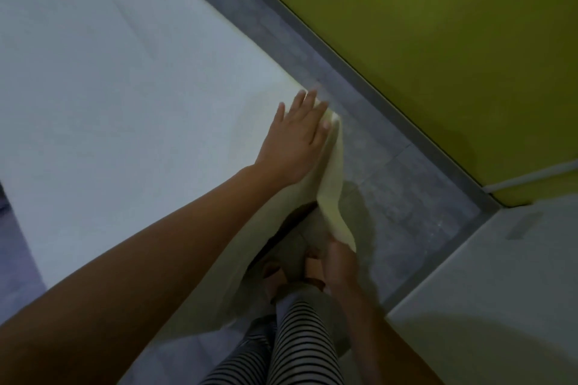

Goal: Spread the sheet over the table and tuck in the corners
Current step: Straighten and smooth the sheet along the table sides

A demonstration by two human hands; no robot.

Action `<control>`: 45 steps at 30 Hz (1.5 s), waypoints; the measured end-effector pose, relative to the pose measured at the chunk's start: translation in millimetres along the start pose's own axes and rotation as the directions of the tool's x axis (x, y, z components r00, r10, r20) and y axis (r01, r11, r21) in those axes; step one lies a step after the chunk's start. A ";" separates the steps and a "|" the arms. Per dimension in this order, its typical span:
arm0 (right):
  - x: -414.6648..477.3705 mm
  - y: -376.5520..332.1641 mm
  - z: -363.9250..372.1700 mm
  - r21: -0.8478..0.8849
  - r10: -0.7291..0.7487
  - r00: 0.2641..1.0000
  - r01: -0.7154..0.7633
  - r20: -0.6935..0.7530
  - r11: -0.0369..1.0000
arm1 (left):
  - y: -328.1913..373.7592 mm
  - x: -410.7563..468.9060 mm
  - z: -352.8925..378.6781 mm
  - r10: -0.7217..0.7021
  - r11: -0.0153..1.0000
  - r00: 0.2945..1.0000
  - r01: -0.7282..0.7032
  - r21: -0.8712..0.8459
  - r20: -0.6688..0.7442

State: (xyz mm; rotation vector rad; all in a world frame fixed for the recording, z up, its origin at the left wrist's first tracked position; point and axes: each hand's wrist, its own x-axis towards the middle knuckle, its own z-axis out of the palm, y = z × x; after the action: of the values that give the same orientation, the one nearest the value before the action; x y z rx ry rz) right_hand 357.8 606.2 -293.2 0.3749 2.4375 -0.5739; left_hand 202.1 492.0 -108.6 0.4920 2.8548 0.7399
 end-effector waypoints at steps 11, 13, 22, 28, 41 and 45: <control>-12.9 -6.4 -94.6 0.054 -0.032 0.986 0.042 -0.165 0.998 | -38.9 -83.8 -16.7 -0.191 0.978 0.978 0.197 0.063 -0.086; -9.1 -14.2 -118.0 0.032 -0.081 0.952 0.094 -0.294 0.995 | -40.4 -85.9 -19.0 -0.208 0.975 0.973 0.214 0.061 -0.101; 17.9 -62.1 -170.4 0.133 -0.132 0.874 0.217 -0.467 0.967 | -48.0 -88.5 -10.3 -0.264 0.952 0.964 0.263 0.158 -0.021; 24.0 -77.6 -153.4 0.051 -0.014 0.855 0.047 -0.518 0.998 | -51.4 -92.0 -1.4 -0.271 0.953 0.961 0.275 0.127 -0.047; 4.5 -58.1 -138.9 0.212 -0.194 0.980 0.197 -0.036 0.957 | -58.9 -104.0 -20.7 -0.280 0.960 0.959 0.281 -0.020 0.042; -4.5 -60.3 -159.8 0.170 -0.206 0.975 0.217 -0.082 0.961 | -73.9 -121.9 -32.2 -0.384 0.923 0.922 0.384 -0.002 -0.046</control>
State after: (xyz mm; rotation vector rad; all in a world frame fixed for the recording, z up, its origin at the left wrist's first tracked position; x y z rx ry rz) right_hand 259.6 630.4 -155.5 0.2069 2.5123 -0.8899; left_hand 288.5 374.1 -109.4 -0.0919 2.8608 0.6727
